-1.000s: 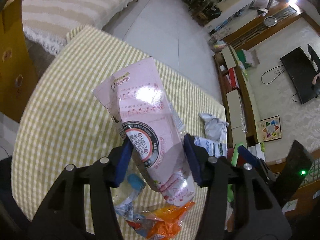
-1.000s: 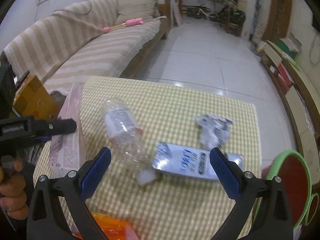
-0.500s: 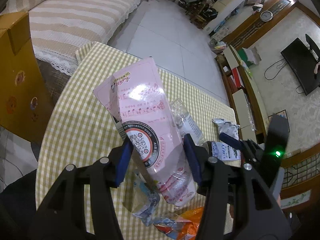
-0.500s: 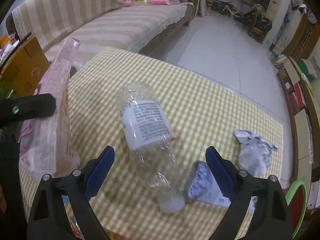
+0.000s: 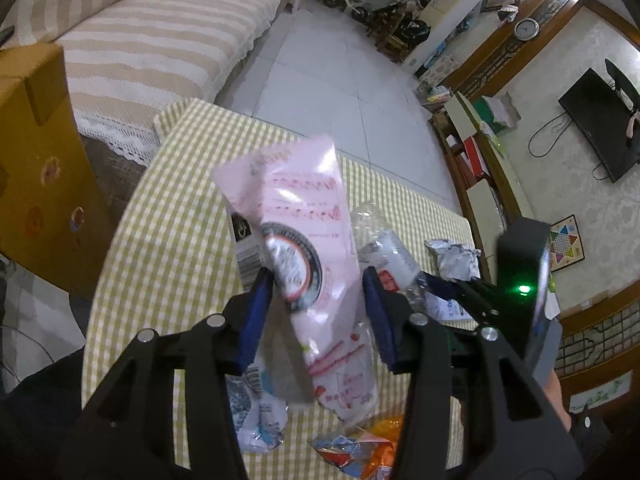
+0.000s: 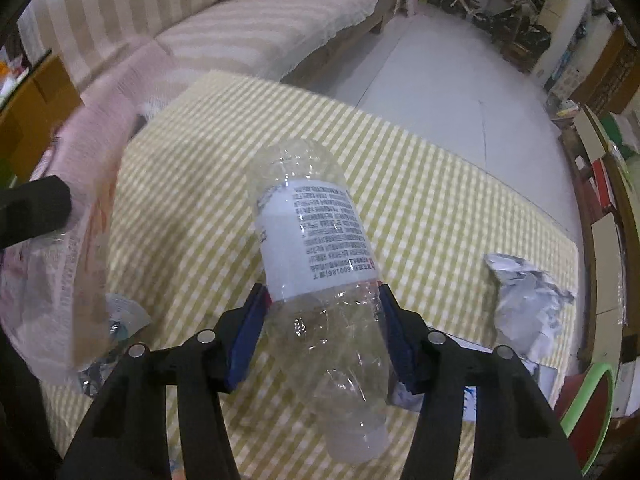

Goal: Collect trash
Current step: 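Grasp pink plastic bag with left tool while right tool grasps clear plastic bottle, then carry pink bag and plastic bottle over the green bucket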

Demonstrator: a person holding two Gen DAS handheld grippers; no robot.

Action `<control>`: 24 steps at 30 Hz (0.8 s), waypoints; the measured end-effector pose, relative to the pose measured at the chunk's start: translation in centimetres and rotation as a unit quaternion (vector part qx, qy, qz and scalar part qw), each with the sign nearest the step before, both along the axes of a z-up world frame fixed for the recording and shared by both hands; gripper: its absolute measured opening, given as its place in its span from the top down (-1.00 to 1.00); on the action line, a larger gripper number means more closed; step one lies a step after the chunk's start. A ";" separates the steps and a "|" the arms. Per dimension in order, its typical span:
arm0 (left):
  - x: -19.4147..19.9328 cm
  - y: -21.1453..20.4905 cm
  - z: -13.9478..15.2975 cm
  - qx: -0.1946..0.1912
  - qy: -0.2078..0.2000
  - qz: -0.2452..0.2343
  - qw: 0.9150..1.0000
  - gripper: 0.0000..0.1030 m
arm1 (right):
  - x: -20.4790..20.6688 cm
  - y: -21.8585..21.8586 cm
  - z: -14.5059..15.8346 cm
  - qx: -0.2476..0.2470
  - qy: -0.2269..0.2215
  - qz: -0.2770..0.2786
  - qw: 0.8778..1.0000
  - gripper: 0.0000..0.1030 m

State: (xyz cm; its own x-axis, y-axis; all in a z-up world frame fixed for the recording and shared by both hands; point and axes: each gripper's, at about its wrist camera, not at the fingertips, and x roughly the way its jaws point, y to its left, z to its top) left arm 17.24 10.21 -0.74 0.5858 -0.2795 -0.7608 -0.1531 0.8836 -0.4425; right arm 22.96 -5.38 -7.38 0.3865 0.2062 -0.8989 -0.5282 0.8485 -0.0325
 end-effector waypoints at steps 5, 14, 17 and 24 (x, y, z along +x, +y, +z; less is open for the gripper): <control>-0.2 -0.3 0.7 0.001 -0.003 -0.002 1.000 0.18 | -0.7 -2.0 2.5 0.035 -0.010 -0.023 0.999 -0.05; -1.0 -2.7 2.4 0.022 -0.015 -0.024 0.999 0.19 | -3.6 -6.6 7.2 0.076 -0.036 -0.054 0.995 -0.05; -0.9 -4.0 3.0 0.030 -0.022 -0.040 0.999 0.19 | -4.3 -8.7 8.4 0.086 -0.040 -0.073 0.993 -0.05; -0.8 -7.8 4.3 0.041 -0.036 -0.079 0.995 0.19 | -6.3 -15.1 11.0 0.098 -0.065 -0.124 0.985 -0.05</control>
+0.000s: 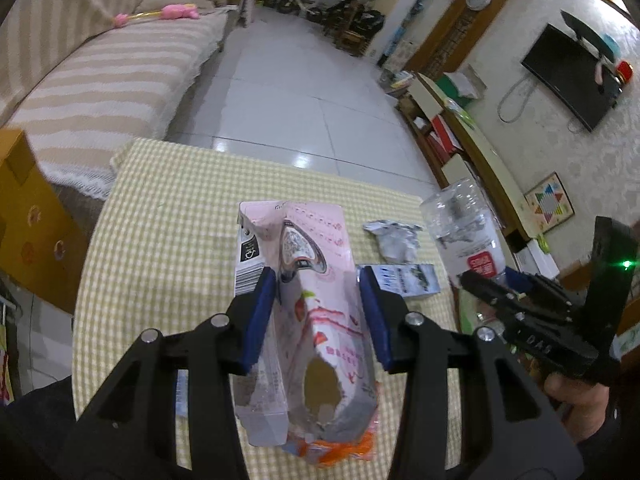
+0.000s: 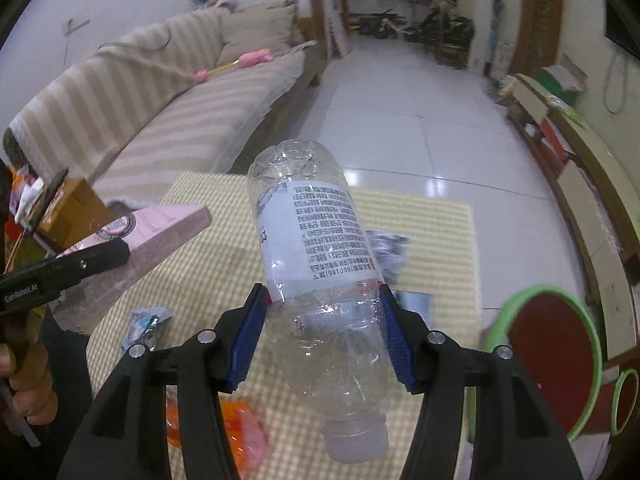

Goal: Collect trash
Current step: 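Carry pink bag and plastic bottle over the green bucket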

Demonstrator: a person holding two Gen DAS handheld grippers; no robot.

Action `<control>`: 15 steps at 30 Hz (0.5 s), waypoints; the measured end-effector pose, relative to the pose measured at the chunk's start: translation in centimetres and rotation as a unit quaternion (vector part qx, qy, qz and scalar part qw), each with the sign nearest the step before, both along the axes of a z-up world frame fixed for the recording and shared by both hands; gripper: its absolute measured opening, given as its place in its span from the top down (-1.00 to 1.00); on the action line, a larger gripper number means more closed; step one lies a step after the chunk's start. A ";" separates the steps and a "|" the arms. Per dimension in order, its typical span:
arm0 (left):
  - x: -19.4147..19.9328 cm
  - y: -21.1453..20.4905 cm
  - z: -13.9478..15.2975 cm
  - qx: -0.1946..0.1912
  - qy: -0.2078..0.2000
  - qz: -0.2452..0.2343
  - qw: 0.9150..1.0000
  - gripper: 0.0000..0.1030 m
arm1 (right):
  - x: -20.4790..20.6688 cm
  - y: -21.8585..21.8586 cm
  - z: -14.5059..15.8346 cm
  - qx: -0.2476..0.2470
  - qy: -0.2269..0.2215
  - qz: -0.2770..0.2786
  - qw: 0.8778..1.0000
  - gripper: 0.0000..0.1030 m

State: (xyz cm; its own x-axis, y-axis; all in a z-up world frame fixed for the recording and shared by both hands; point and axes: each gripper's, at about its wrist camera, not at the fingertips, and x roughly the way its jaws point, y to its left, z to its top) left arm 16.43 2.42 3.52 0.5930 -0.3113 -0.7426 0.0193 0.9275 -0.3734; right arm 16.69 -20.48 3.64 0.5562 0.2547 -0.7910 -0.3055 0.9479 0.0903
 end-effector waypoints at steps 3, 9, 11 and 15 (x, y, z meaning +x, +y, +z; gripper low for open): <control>0.2 -2.0 0.6 0.004 -0.006 -0.020 1.000 0.19 | -0.6 -3.1 0.8 0.005 -0.007 -0.031 0.999 -0.05; 0.8 -6.5 1.4 0.000 -0.014 -0.065 0.998 0.19 | -1.7 -9.2 1.8 0.017 -0.017 -0.087 0.996 -0.05; 1.1 -8.1 1.5 -0.001 -0.015 -0.079 0.997 0.19 | -2.1 -11.3 2.1 0.021 -0.019 -0.108 0.994 -0.05; 1.7 -11.8 1.8 -0.002 -0.018 -0.116 0.993 0.19 | -2.8 -15.3 2.4 0.027 -0.020 -0.150 0.988 -0.05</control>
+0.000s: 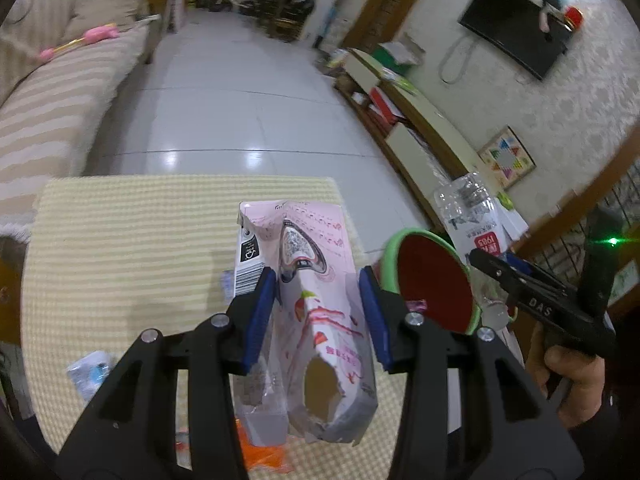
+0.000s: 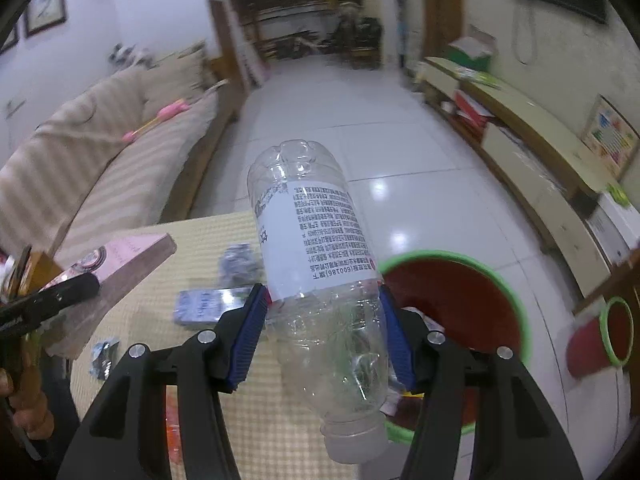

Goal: Collect trash
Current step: 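Carry pink bag and plastic bottle over the green bucket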

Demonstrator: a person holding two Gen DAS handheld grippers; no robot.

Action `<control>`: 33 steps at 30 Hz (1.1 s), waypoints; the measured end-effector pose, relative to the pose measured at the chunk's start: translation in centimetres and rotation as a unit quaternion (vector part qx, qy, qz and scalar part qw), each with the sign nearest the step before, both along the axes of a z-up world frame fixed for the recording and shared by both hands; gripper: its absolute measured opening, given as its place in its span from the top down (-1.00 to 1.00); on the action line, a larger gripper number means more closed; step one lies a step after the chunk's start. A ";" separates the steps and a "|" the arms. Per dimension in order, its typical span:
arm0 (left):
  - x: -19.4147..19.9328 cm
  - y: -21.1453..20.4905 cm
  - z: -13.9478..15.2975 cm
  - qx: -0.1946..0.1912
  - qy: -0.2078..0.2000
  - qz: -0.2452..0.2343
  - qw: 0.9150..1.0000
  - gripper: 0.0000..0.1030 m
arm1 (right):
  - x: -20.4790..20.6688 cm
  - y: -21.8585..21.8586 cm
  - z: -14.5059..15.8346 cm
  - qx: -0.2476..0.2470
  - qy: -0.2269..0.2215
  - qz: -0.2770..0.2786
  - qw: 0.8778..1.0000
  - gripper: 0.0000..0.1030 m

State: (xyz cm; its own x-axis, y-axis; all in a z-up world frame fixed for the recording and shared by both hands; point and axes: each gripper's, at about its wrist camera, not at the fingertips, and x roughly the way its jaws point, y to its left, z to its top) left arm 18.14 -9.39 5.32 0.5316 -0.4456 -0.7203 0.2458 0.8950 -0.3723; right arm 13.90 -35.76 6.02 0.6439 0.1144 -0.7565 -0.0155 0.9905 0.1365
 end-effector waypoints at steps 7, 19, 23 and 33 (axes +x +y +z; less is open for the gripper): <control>0.7 -6.6 0.3 -0.005 0.001 -0.062 0.998 0.19 | -1.1 -5.7 -0.4 0.022 0.010 -0.058 0.998 -0.05; 1.5 -15.2 -0.7 -0.001 0.010 -0.127 0.992 0.19 | -2.8 -11.1 -2.5 0.057 0.041 -0.132 0.989 -0.05; 2.3 -17.1 -1.4 -0.005 0.018 -0.137 0.990 0.19 | -2.6 -11.6 -4.0 0.060 0.064 -0.144 0.986 -0.05; 2.9 -20.0 -3.1 -0.001 0.033 -0.151 0.988 0.18 | -1.7 -12.0 -5.6 0.073 0.091 -0.160 0.980 -0.05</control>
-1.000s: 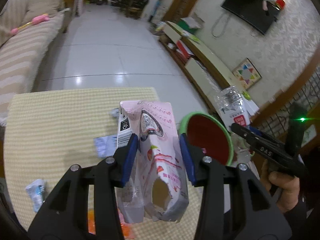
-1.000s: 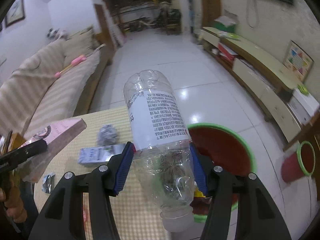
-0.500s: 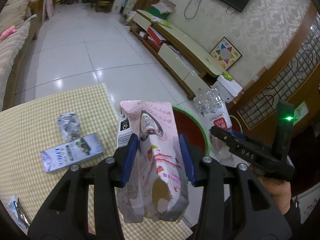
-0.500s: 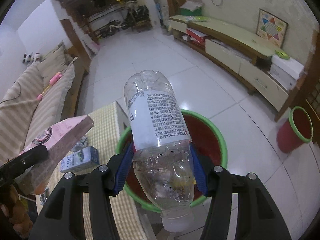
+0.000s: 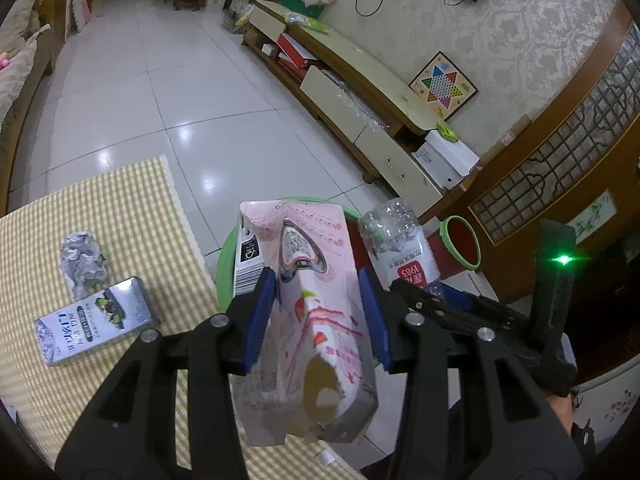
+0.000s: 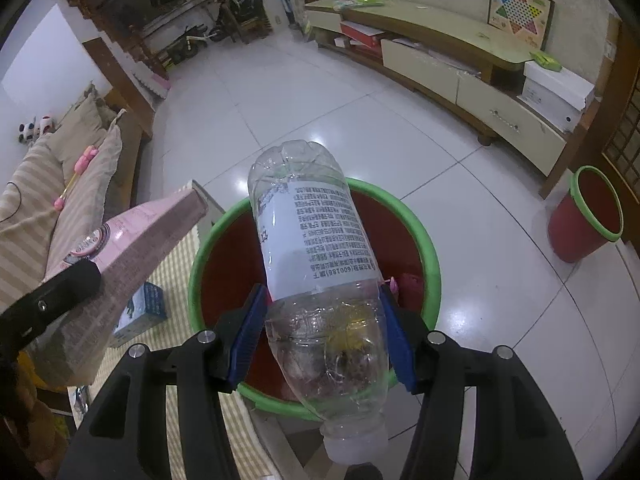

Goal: Collect trash
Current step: 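Carry pink bag and plastic bottle over the green bucket, then open both tools to drop bag and bottle into bucket, then move both tools back over the table toward the foil wrapper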

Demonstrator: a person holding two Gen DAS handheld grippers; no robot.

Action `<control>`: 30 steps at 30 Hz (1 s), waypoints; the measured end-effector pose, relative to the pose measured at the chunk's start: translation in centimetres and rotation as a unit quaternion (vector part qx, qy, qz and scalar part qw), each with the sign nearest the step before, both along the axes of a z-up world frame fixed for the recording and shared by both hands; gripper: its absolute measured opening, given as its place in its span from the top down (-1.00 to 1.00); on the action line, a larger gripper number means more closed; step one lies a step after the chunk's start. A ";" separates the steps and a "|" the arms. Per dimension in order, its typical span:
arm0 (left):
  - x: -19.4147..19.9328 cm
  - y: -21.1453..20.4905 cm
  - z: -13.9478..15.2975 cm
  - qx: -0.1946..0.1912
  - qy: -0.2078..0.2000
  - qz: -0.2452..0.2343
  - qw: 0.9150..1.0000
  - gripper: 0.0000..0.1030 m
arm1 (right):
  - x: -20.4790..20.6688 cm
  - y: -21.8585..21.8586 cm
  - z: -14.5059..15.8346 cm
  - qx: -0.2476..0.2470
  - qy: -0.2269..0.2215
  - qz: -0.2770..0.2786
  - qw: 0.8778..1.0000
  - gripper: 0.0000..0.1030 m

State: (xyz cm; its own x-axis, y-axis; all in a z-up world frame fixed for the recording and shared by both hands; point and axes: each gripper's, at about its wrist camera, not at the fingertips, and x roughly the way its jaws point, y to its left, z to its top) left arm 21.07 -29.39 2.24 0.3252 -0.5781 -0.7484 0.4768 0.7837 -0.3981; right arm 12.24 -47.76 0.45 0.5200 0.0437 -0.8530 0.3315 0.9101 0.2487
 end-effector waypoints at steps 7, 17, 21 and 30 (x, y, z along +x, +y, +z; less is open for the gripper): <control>0.0 -1.0 -0.1 0.002 0.000 0.000 1.000 0.18 | -0.1 -0.6 -0.1 0.004 -0.003 -0.013 1.000 -0.06; 0.6 -1.2 0.8 -0.010 -0.008 0.013 1.000 -0.81 | 0.1 0.0 0.7 -0.039 -0.009 -0.013 0.999 -0.54; 0.5 0.3 1.5 -0.011 -0.016 0.032 0.999 -0.89 | 0.1 0.6 0.9 -0.054 -0.013 -0.003 0.998 -0.64; -0.5 5.0 2.7 0.001 -0.029 0.066 0.997 -0.89 | 0.4 2.5 1.6 -0.074 -0.027 0.021 0.997 -0.67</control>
